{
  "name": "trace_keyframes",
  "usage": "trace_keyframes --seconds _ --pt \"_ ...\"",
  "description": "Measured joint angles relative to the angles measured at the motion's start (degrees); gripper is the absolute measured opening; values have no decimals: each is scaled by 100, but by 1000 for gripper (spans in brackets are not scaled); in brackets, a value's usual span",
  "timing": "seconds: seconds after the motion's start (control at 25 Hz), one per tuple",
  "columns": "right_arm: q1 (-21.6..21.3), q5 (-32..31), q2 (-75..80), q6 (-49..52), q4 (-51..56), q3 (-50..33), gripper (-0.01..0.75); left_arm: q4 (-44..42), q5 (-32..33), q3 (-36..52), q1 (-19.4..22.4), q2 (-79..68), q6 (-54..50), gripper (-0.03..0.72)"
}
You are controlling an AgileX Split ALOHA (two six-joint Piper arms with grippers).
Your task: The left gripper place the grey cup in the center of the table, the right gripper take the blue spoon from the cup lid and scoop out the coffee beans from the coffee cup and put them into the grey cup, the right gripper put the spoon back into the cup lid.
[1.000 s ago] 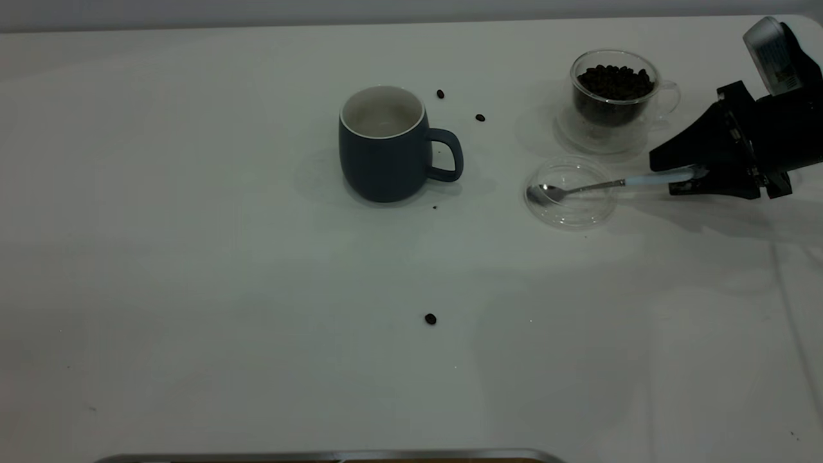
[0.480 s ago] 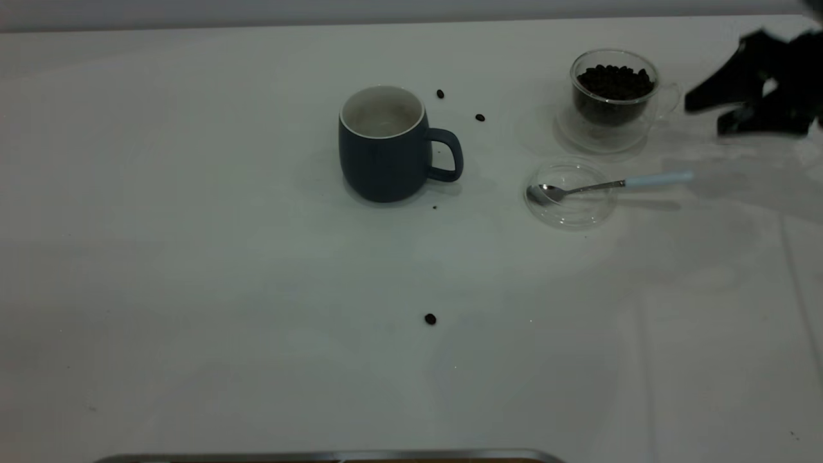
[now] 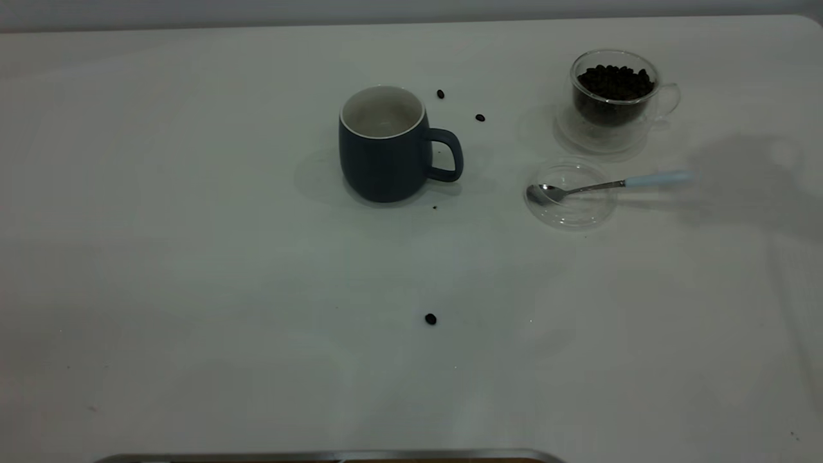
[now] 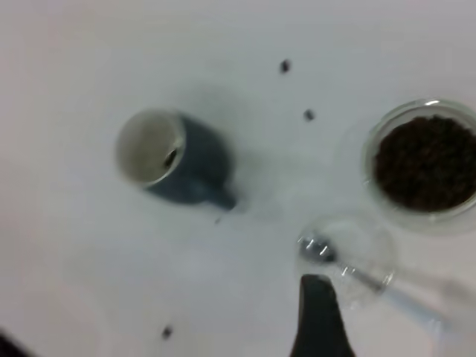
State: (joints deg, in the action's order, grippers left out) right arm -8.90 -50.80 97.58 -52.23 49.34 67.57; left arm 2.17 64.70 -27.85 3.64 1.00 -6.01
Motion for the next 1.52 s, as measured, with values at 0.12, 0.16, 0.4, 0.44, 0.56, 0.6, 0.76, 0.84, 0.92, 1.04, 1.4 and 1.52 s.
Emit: trace_keyframes --seconds 0.12,0.16,0.4,0.44,0.56,0.6,0.76,0.84,0.92,1.04,1.4,1.52 --pt "308 -367 -1030 957 -696 -434 559 0 0 0 0 0 -12 514" --pt "417 -494 -1370 1226 -944 -646 559 0 0 0 0 0 -12 514" --pt "717 -973 -3445 2396 -2248 -2215 559 0 0 0 0 0 -12 514" --pt "717 -1020 -3824 2605 -2498 -2482 559 0 0 0 0 0 -12 514" --pt "717 -1253 -4824 3258 -3133 -3130 559 0 0 0 0 0 -12 514" --pt "717 -1357 -5132 3495 -3336 -3316 559 0 0 0 0 0 -12 514" --pt "717 -1396 -6075 4152 -3878 -3907 559 0 0 0 0 0 -12 514" --pt "717 -1294 -6431 4349 -3997 -4015 559 0 0 0 0 0 -12 514" --pt "717 -1257 -6752 4475 -4045 -4015 556 0 0 0 0 0 -12 514" --pt "717 -1252 -7185 4513 -4045 -4015 552 0 0 0 0 0 -6 514" --pt "1292 -1263 -8364 4518 -4047 -4015 551 0 0 0 0 0 -6 514" --pt "1418 -1302 -9074 4518 -4041 -4015 551 0 0 0 0 0 -1 514"
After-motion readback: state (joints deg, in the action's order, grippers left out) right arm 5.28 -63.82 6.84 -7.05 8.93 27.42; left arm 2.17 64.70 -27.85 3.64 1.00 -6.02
